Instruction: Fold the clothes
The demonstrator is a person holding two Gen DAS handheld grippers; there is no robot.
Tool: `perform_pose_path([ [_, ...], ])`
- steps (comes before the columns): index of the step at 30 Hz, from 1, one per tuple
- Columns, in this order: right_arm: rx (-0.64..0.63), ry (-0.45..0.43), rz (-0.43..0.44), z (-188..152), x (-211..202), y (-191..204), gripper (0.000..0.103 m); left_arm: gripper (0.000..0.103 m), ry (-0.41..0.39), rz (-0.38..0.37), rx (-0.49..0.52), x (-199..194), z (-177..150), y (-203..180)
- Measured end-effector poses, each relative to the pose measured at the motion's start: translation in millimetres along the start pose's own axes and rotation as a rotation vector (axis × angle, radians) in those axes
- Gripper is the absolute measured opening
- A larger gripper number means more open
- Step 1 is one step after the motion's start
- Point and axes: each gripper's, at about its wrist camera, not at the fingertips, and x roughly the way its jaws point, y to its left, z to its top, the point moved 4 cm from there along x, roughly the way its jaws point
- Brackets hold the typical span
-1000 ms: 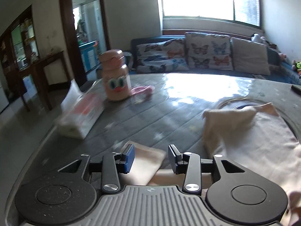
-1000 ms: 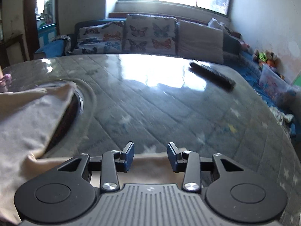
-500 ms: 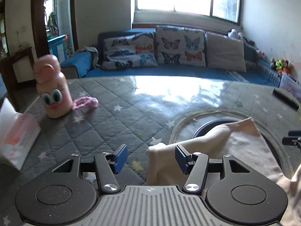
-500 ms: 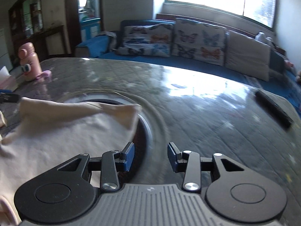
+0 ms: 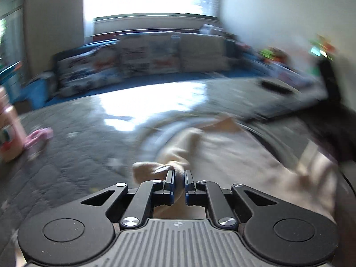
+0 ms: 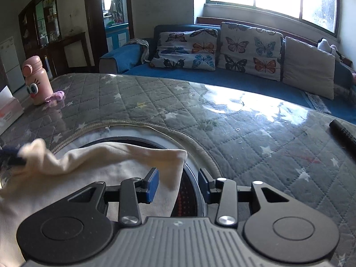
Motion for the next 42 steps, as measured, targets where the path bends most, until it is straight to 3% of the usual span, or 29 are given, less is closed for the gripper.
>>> perform_pose_path([
  [3, 0.005, 0.004, 0.000, 0.2, 5.1, -2.7, 0.039, 0.019, 0.021, -0.063, 0.055, -6.8, -7.9, -19.6],
  [4, 0.008, 0.006, 0.001, 0.3, 6.7, -3.5, 0.039, 0.026, 0.021, -0.068, 0.060, -8.8, -8.8, -22.3],
  [6, 0.015, 0.008, 0.008, 0.5, 8.4, -4.8, 0.039, 0.037, 0.008, -0.043, 0.039, -12.1, -6.4, -20.3],
  [12, 0.019, 0.006, 0.033, 5.5, 15.4, -4.5, 0.039, 0.048, 0.022, 0.099, -0.074, -10.8, -0.7, -0.7],
  [17, 0.026, 0.011, 0.040, 7.4, 27.0, -2.6, 0.038, 0.044, 0.082, 0.113, -0.154, 6.3, -1.3, 13.1],
  [18, 0.033, 0.015, 0.044, 7.3, 29.6, -2.9, 0.038, 0.038, 0.089, 0.108, -0.159, 9.6, -0.8, 13.8],
  [19, 0.040, 0.019, 0.048, 7.2, 32.2, -3.1, 0.038, 0.021, 0.096, 0.103, -0.164, 12.9, -0.4, 14.4],
  [21, 0.045, 0.026, 0.049, 6.5, 36.7, -3.5, 0.036, 0.017, 0.093, 0.101, -0.163, 15.0, 2.0, 16.6],
  [22, 0.047, 0.028, 0.052, 6.3, 38.5, -3.5, 0.028, 0.015, 0.082, 0.104, -0.156, 13.5, 4.0, 18.2],
  [25, 0.052, 0.030, 0.059, 6.6, 40.8, -3.3, 0.007, 0.014, 0.020, 0.151, -0.107, 4.7, 17.6, 28.5],
  [26, 0.052, 0.025, 0.055, 7.3, 40.4, -3.1, 0.005, 0.013, -0.001, 0.178, -0.085, 4.1, 23.8, 32.5],
  [32, 0.050, -0.052, 0.034, 21.4, 30.7, -3.5, 0.004, 0.013, -0.096, 0.346, 0.021, 3.5, 54.0, 67.3],
  [36, 0.052, -0.101, 0.007, 29.1, 30.0, -4.0, 0.003, 0.013, -0.113, 0.380, 0.038, 22.7, 60.4, 86.6],
  [42, 0.043, -0.071, -0.030, 37.0, 60.8, -2.2, 0.003, 0.014, -0.036, 0.419, 0.036, 75.6, 51.6, 100.4],
])
